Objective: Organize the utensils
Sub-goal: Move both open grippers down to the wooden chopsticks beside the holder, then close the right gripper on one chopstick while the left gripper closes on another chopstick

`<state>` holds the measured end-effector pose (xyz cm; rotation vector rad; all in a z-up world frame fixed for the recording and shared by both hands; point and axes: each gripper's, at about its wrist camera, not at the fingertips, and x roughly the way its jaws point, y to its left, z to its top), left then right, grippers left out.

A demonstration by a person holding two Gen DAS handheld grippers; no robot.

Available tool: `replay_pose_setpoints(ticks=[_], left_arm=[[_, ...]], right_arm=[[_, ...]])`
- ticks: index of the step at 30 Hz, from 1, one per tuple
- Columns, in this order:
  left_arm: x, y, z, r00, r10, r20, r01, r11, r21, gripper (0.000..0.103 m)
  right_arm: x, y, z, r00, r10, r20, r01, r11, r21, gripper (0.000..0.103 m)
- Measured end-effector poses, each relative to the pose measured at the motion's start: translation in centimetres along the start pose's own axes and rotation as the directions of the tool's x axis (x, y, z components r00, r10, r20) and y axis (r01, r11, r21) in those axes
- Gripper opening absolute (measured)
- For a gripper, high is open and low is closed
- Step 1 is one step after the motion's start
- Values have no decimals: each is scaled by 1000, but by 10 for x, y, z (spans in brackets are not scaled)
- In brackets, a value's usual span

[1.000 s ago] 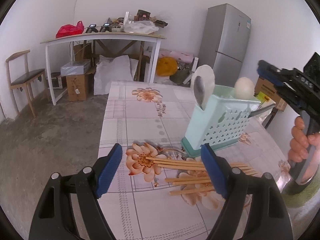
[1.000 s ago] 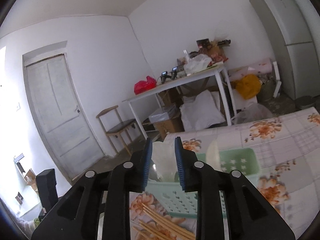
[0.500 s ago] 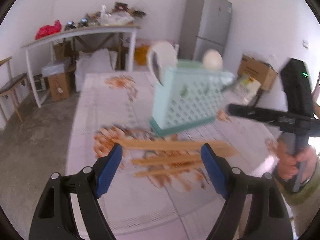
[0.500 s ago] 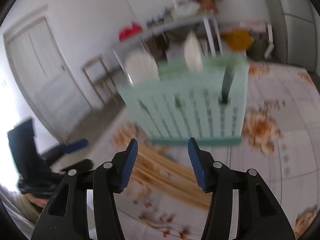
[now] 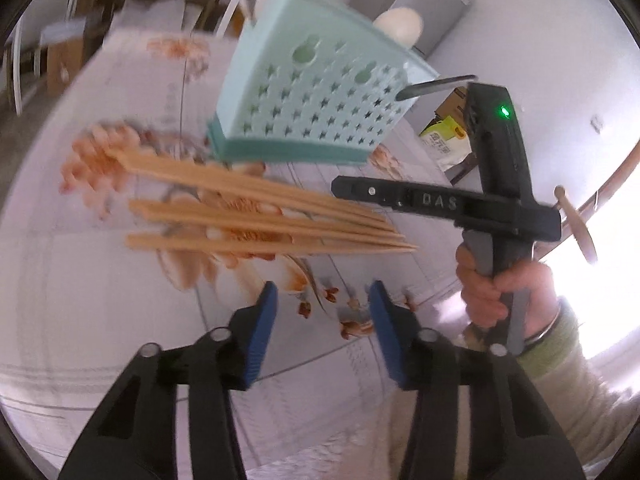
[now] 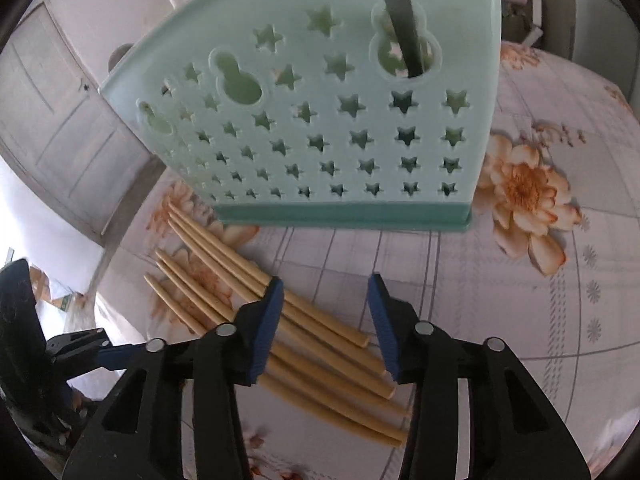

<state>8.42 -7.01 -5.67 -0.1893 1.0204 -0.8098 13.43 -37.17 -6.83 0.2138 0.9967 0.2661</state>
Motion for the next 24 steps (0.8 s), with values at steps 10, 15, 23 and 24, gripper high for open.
replay_pose_setpoints(ticks=[10,15,23,24], left_arm=[[7,27,8,1000,-1,6,2,985,-170,29],[-1,31,6,998,50,22,-45,982,-181,29],[-20,42,8,990,131,43,-123,981,-153,29],[-22,41,8,988,144,48,-136,980,-145,29]], right_arm=[[-3,20,-26,998,44,-54,-43,999,3,13],[-2,36,-42,993,98,-73,-94,994,47,10],[6,69,-67,982,171,-75,-163,981,105,7],[13,77,-69,980,185,-76,-175,978,115,7]])
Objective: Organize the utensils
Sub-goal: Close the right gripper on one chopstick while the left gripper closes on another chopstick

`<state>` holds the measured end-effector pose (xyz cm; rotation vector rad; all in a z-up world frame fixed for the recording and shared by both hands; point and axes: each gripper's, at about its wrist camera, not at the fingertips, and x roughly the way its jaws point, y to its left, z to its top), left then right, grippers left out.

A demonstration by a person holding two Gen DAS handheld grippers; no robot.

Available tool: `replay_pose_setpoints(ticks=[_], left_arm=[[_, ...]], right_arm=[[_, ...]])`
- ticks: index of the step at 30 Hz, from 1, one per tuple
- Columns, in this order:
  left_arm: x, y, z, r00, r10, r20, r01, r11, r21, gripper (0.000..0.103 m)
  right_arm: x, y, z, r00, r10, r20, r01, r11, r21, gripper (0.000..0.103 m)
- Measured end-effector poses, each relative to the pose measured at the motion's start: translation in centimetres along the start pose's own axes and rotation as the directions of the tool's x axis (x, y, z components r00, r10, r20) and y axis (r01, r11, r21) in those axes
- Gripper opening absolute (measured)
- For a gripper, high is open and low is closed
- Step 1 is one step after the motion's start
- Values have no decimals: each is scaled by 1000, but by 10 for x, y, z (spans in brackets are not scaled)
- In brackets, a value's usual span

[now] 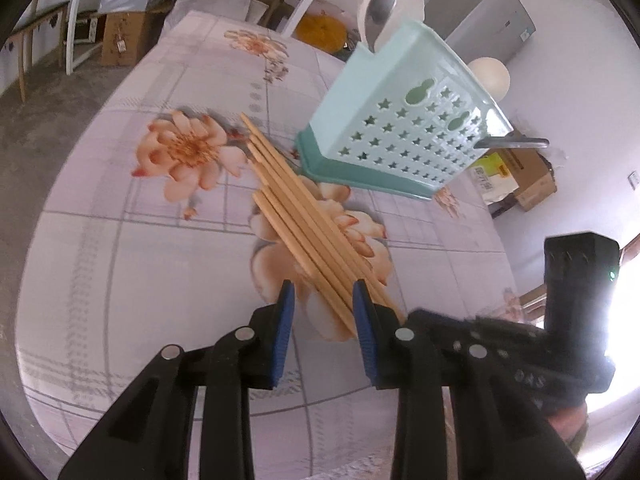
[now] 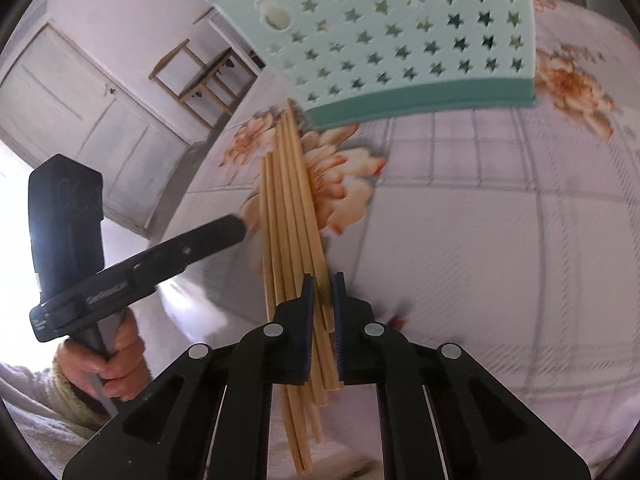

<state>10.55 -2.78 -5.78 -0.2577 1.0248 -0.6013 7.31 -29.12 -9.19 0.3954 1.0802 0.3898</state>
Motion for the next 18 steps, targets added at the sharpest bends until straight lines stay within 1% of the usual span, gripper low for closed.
replay_pose_setpoints(ticks=[2,4,7,10,12,14,16,18], left_arm=[[-2,0,2,1000,19,9,-19,1000,14,29],[-4,0,2,999,43,18,-44,999,29,29],[-6,-3,2,996,83,30,-85,995,60,29],[-5,-8,0,992,122,34,-125,987,105,30],[-4,-11,-3,988,148,37,-151,980,130,32],[-2,-13,-3,986,164,38,-168,975,146,32],[3,-16,-5,980,197,34,-200,965,167,32],[6,-20,-6,976,213,35,-216,959,185,32]], right_arm=[[-2,4,-2,1000,16,-1,-16,1000,7,6],[-2,8,-5,1000,14,5,-14,1000,7,6],[-1,9,-5,999,-15,35,14,1000,19,6],[-8,1,-9,997,-46,60,43,998,42,6],[-14,-8,-7,995,-63,74,58,996,60,6],[-15,-10,-6,992,-88,89,83,994,68,8],[-12,-12,-7,990,-100,99,92,992,81,8],[-12,-15,-8,988,-112,106,102,991,91,8]])
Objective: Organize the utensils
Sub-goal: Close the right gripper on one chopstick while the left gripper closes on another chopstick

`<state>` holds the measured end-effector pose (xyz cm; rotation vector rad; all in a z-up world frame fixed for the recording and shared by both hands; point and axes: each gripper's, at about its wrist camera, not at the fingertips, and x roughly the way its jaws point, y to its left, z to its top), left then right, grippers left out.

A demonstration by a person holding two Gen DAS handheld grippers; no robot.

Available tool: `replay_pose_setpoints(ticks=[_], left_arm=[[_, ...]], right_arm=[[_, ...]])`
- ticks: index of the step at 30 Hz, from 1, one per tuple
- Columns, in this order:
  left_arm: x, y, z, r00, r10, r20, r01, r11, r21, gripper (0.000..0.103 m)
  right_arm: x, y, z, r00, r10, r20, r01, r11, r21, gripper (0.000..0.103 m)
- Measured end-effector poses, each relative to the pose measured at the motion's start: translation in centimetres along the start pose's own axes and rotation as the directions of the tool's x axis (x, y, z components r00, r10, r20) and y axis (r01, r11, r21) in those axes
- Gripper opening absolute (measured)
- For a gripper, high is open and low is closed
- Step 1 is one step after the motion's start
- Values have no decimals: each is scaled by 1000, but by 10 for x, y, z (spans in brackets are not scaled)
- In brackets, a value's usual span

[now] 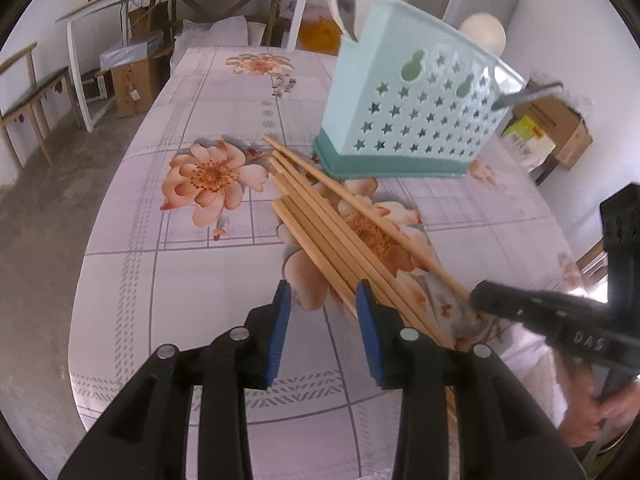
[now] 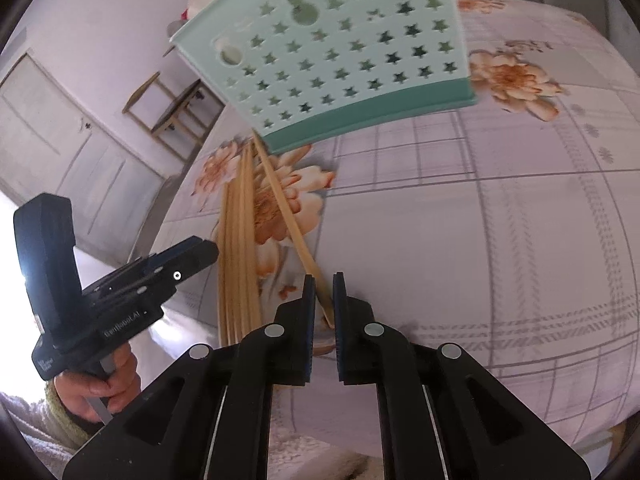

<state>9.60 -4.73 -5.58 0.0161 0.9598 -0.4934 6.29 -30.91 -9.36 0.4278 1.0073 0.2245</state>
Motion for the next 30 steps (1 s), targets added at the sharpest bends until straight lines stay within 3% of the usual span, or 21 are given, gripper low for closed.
replay_pose_setpoints(ticks=[7,12,22,30], left_arm=[[5,-14,0,997,69,20,-71,993,92,32],[8,-9,-1,989,142,38,-146,981,130,32],[12,18,9,983,155,101,-165,981,101,26],[13,27,13,985,124,121,-134,988,77,23]], right_arm=[[-1,0,-2,1000,9,15,-9,1000,30,11],[-7,1,-2,999,6,36,-7,1000,12,27],[-8,7,-2,998,-2,65,4,999,-37,58],[-24,3,-3,989,-77,124,84,995,-45,72]])
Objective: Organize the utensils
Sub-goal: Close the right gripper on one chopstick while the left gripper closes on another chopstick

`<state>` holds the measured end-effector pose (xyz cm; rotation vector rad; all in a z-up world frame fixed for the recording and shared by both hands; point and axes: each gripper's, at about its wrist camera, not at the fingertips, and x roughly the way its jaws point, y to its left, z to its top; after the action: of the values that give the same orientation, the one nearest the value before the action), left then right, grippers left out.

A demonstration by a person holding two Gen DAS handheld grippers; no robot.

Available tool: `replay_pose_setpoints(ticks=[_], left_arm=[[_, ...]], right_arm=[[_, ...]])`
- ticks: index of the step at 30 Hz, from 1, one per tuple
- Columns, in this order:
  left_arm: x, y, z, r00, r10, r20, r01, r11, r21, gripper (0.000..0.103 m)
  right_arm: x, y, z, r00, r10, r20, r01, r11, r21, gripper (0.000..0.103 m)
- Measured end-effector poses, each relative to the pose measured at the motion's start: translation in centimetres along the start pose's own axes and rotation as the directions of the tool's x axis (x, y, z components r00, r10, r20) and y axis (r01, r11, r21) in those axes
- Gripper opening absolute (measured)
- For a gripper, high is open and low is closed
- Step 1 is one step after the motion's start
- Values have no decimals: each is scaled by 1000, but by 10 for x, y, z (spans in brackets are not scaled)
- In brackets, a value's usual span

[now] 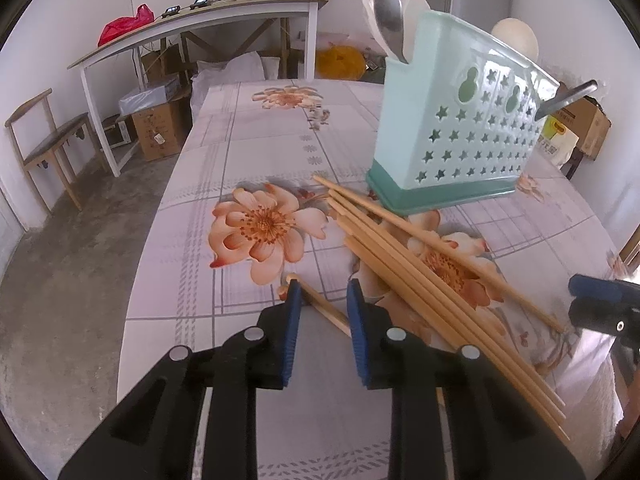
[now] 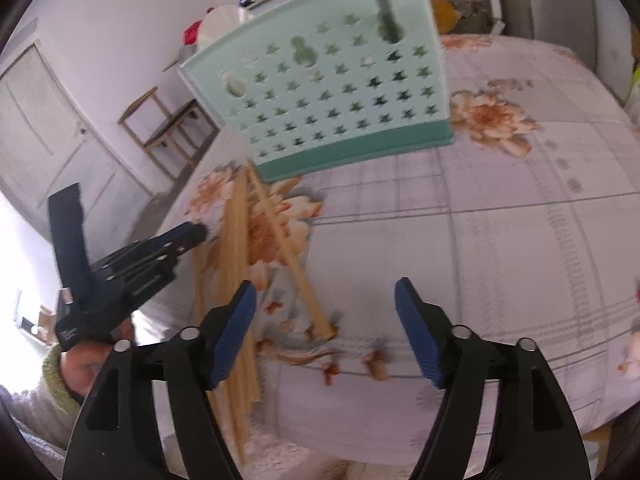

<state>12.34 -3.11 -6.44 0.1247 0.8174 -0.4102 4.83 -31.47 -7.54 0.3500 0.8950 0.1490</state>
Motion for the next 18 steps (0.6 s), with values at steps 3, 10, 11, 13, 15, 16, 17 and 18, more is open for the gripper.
replay_pose_setpoints(ticks=[3,10,11,13,15,16,17,18], left_arm=[[-1,2,1,999,-31,-13,31,999,-18,26],[-12,5,-1,996,-83,-45,80,995,-55,44],[-14,5,-2,995,-89,-51,86,994,-61,44],[-17,4,-4,992,-107,-67,102,992,-74,44],[-18,2,-6,989,-118,-89,110,990,-87,44],[-17,0,-7,988,-118,-99,109,990,-92,44],[-17,-2,-8,989,-110,-101,101,991,-92,44],[-17,-5,-8,990,-96,-103,87,992,-89,44]], right_arm=[[4,-3,0,998,-66,-1,66,998,-8,76],[8,-2,-4,998,-60,18,60,998,-16,88],[9,-1,-4,998,-61,18,62,998,-22,89],[9,0,-4,998,-57,21,58,998,-21,91],[9,-1,-4,998,-49,27,49,999,-9,92],[8,-3,-4,999,-43,31,43,999,3,95],[8,-3,-5,998,-43,35,43,999,11,95],[6,-4,-5,998,-48,40,48,999,16,95]])
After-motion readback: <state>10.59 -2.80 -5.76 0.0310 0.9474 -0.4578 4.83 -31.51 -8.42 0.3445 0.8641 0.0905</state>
